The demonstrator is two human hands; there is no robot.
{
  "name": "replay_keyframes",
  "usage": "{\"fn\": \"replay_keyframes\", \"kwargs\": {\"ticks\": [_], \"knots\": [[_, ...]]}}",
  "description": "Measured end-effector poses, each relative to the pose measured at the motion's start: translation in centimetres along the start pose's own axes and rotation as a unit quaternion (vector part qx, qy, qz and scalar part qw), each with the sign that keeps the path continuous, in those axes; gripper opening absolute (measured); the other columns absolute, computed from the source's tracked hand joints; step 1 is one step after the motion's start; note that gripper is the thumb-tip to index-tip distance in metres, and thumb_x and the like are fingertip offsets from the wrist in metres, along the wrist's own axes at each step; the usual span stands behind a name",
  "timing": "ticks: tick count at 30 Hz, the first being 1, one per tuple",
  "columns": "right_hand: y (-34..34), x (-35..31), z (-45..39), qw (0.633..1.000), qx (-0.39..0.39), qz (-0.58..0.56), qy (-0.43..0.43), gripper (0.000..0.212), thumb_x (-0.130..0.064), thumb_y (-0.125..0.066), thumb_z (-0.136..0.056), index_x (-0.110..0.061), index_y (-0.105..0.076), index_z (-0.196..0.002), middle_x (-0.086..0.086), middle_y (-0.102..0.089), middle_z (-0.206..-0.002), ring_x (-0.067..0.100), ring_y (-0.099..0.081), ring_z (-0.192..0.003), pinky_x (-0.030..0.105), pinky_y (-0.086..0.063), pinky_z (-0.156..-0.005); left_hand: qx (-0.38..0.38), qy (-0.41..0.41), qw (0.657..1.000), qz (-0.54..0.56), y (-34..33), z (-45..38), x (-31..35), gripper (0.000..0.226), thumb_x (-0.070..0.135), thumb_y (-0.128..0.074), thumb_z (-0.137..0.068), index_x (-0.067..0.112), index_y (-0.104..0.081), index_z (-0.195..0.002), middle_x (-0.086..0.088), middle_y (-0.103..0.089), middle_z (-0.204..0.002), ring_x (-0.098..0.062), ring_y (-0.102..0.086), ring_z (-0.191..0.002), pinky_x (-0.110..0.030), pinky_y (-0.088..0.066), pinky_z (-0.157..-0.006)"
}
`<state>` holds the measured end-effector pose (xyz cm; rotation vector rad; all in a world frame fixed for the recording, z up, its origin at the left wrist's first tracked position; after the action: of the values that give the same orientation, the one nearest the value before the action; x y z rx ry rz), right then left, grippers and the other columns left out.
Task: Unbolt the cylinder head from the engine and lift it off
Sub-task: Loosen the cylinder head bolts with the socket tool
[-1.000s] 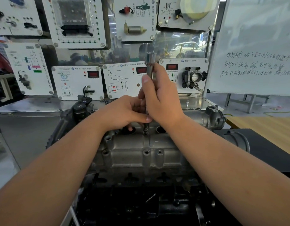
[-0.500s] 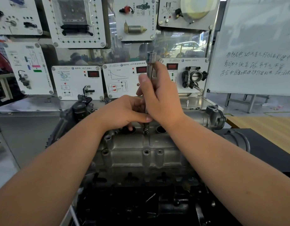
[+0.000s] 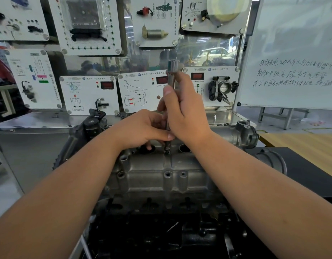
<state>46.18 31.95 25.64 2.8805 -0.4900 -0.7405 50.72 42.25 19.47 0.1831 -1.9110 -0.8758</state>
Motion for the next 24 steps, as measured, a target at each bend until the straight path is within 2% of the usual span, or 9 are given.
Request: {"fn": "replay_keyframes", "kwargs": {"ticks": [2,4,8,11,14,16,18,21,24], "knots": [[-0.02,-0.34,0.05,1.000,0.004,0.010,0.013,0.028,-0.028,-0.054,-0.102,-0.013,-0.048,-0.125,0.003,-0.064,-0.064,0.013,-0.061,-0.056,0.035,-0.049,-0.053,0.002,0.001,1.000,0.002,0.07,0.01,0.03,0.015,0.018,-0.077,-0.088,0.014,-0.075,-0.103,-0.001,-0.078,-0.092,-0.006,-0.072,-0.077,-0.028,-0.055,-0.056],[0.04,-0.54,0.07,1.000,0.011,0.019,0.020,0.022,-0.027,-0.056,-0.101,-0.011,-0.053,-0.114,0.002,-0.062,-0.064,0.016,-0.061,-0.058,0.034,-0.048,-0.055,0.004,0.000,1.000,0.001,0.07,-0.02,0.07,0.015,0.018,-0.078,-0.088,0.013,-0.074,-0.101,0.000,-0.077,-0.087,-0.004,-0.071,-0.071,-0.026,-0.054,-0.055],[0.35,-0.37,-0.13,0.999,0.027,0.030,0.016,0.028,-0.021,-0.048,-0.103,0.003,-0.058,-0.094,0.014,-0.064,-0.073,0.025,-0.060,-0.063,0.036,-0.045,-0.058,0.004,0.000,1.000,0.010,0.02,-0.09,-0.04,0.014,0.017,-0.075,-0.089,0.021,-0.075,-0.103,0.006,-0.078,-0.097,-0.005,-0.073,-0.083,-0.027,-0.056,-0.057],[0.32,-0.43,-0.18,0.999,0.021,0.034,0.013,0.032,-0.021,-0.042,-0.103,0.004,-0.056,-0.088,0.014,-0.062,-0.069,0.021,-0.055,-0.059,0.032,-0.042,-0.054,-0.002,-0.006,1.000,0.009,-0.04,-0.09,0.04,0.015,0.016,-0.074,-0.091,0.027,-0.076,-0.101,0.007,-0.078,-0.101,-0.003,-0.071,-0.083,-0.025,-0.057,-0.060],[0.10,-0.42,-0.08,1.000,0.004,0.018,0.015,0.028,-0.021,-0.042,-0.103,0.002,-0.058,-0.103,0.009,-0.062,-0.067,0.017,-0.055,-0.058,0.035,-0.044,-0.055,0.004,-0.010,1.000,0.005,0.05,-0.14,0.03,0.013,0.016,-0.075,-0.090,0.017,-0.075,-0.103,-0.004,-0.077,-0.099,-0.004,-0.069,-0.076,-0.026,-0.056,-0.057],[0.02,-0.36,0.00,1.000,0.005,0.020,0.010,0.033,-0.025,-0.052,-0.103,-0.001,-0.053,-0.125,-0.005,-0.057,-0.062,0.009,-0.054,-0.055,0.024,-0.042,-0.052,0.007,-0.009,1.000,0.001,0.10,-0.16,0.00,0.016,0.017,-0.077,-0.088,0.012,-0.074,-0.103,-0.006,-0.076,-0.094,-0.002,-0.069,-0.072,-0.025,-0.055,-0.055],[0.20,-0.43,-0.03,1.000,0.017,0.020,0.011,0.034,-0.025,-0.059,-0.100,-0.005,-0.052,-0.126,-0.013,-0.049,-0.058,0.004,-0.051,-0.053,0.014,-0.036,-0.050,0.006,-0.007,1.000,-0.003,0.11,-0.20,-0.04,0.021,0.020,-0.079,-0.087,0.010,-0.073,-0.104,-0.004,-0.076,-0.092,-0.003,-0.071,-0.073,-0.025,-0.054,-0.055],[0.25,-0.56,-0.08,0.999,0.018,0.032,0.016,0.021,-0.022,-0.052,-0.102,-0.004,-0.057,-0.110,-0.003,-0.062,-0.068,0.012,-0.060,-0.063,0.026,-0.046,-0.056,0.006,-0.008,1.000,0.001,0.14,-0.22,-0.05,0.019,0.020,-0.078,-0.088,0.017,-0.073,-0.105,0.003,-0.077,-0.094,-0.003,-0.072,-0.078,-0.025,-0.056,-0.057],[0.21,-0.45,-0.08,0.999,0.016,0.037,0.014,0.027,-0.021,-0.041,-0.103,0.001,-0.056,-0.097,0.006,-0.065,-0.072,0.016,-0.058,-0.060,0.039,-0.047,-0.059,-0.002,-0.016,1.000,0.005,-0.04,-0.12,0.11,0.015,0.016,-0.073,-0.091,0.026,-0.073,-0.103,0.009,-0.077,-0.100,-0.004,-0.072,-0.086,-0.026,-0.058,-0.061]]}}
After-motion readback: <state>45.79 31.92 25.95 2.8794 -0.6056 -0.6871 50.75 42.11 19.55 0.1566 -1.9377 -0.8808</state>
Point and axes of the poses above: each hand's wrist, its own z-axis away from the middle knuckle, its own y-axis out of the back of the hand, x = y × z, the point moved 9 cm from there along -z, towards the middle knuckle
